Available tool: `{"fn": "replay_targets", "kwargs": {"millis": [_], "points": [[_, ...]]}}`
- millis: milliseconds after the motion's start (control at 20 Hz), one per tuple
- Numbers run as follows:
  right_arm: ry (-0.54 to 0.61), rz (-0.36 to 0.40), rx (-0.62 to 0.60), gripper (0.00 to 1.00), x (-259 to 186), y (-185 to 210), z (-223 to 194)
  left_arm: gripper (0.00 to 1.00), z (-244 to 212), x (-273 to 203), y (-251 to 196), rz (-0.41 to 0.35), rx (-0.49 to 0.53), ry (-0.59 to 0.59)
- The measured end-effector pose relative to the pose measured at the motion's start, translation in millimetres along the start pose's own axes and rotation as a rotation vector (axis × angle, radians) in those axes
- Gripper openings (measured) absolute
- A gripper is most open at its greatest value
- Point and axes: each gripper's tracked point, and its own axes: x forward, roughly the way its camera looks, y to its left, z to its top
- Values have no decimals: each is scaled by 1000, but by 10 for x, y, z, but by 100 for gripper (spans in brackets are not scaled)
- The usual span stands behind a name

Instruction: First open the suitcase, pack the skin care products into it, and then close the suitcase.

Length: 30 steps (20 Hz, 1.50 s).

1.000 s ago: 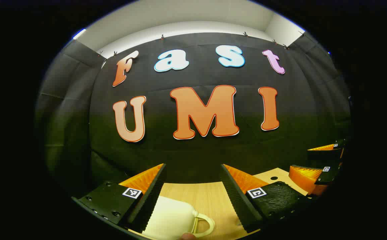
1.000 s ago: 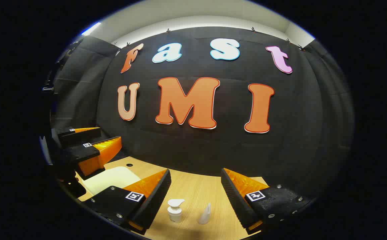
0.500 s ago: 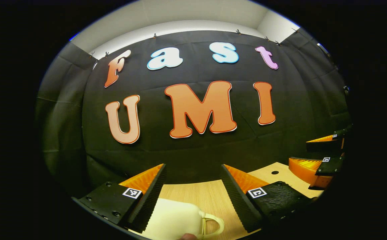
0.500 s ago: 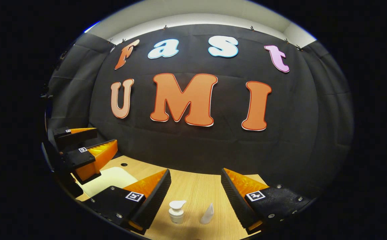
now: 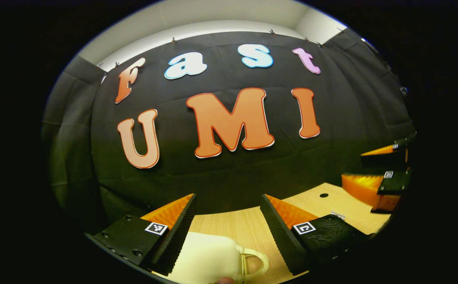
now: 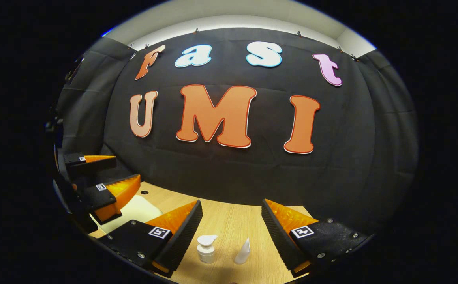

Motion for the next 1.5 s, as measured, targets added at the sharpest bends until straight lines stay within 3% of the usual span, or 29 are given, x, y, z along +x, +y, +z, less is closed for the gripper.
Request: {"fn": "replay_targets", "kwargs": {"millis": [850, 1350, 1500], "points": [[79, -158, -9, 95, -41, -728, -366, 99, -1814, 92, -781, -269, 457, 331], [112, -184, 30, 95, -52, -781, -587, 100, -2395, -74, -784, -321, 631, 441], [117, -186, 40, 96, -65, -770, -626, 89, -2473, -52, -853, -336, 724, 449]]}}
